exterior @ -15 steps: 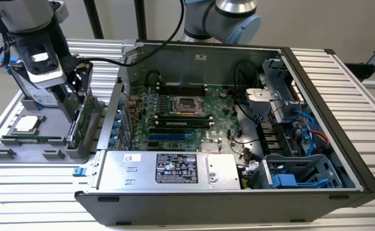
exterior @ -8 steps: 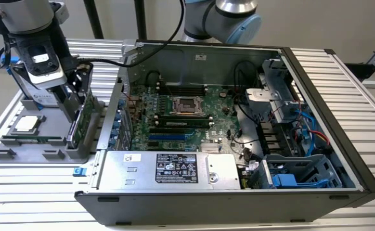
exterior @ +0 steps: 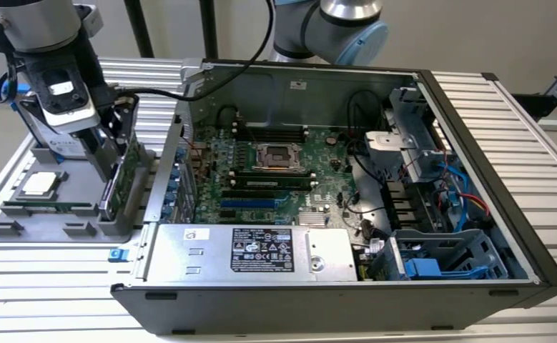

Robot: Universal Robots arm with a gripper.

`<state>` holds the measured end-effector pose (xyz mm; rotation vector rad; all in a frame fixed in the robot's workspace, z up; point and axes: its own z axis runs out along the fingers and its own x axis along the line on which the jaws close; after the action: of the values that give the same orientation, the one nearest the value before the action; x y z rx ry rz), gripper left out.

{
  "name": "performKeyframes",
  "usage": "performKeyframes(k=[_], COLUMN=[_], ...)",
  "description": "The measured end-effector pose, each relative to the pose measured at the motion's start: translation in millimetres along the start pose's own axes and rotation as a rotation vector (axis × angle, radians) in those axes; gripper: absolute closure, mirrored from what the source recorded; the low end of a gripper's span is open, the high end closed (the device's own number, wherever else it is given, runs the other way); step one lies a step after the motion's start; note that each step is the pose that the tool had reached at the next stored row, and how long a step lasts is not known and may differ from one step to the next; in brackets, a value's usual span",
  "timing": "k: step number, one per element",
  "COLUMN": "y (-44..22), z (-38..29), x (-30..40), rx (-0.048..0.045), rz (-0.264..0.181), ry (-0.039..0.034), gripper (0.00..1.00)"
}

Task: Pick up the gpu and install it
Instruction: 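Pick up the gpu and move the gpu toward the slot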

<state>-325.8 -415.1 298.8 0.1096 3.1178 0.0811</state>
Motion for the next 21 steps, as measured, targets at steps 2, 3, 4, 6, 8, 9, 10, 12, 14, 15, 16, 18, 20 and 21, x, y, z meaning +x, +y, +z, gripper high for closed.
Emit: performKeyframes(k=[2, 3, 4, 6, 8, 9, 10, 12, 14, 15, 16, 18, 20, 21], y=[-0.1, -0.1, -0.1, -0.2, -0.3, -0.3, -0.4, -0.4, -0.5, -0.6, -0.6, -0.7, -0.8, -0.8], z=[1.0, 1.6, 2.2, 3.6, 5.1, 5.8, 6.6, 8.1, 9.7, 10.5, 11.3, 12.9, 14.3, 15.1], x=[0.0, 0.0, 0.1, 0.1, 0.1, 0.1, 0.1, 0.2, 0.2, 0.2, 0.2, 0.2, 0.3, 0.3], rx=[0.0000, 0.0000, 0.0000, 0.0001, 0.0001, 0.0001, 0.0001, 0.0001, 0.0000, 0.0001, 0.0001, 0.0001, 0.0001, 0.0001], rz=[0.000, 0.000, 0.000, 0.000, 0.000, 0.000, 0.000, 0.000, 0.000, 0.000, 0.000, 0.000, 0.000, 0.000], ry=[0.0001, 0.0001, 0.0001, 0.0001, 0.0001, 0.0002, 0.0002, 0.0001, 0.0001, 0.0002, 0.0001, 0.0001, 0.0002, 0.0002], gripper=[0.00, 0.00, 0.00, 0.00, 0.00, 0.00, 0.00, 0.00, 0.00, 0.00, 0.00, 0.00, 0.00, 0.00])
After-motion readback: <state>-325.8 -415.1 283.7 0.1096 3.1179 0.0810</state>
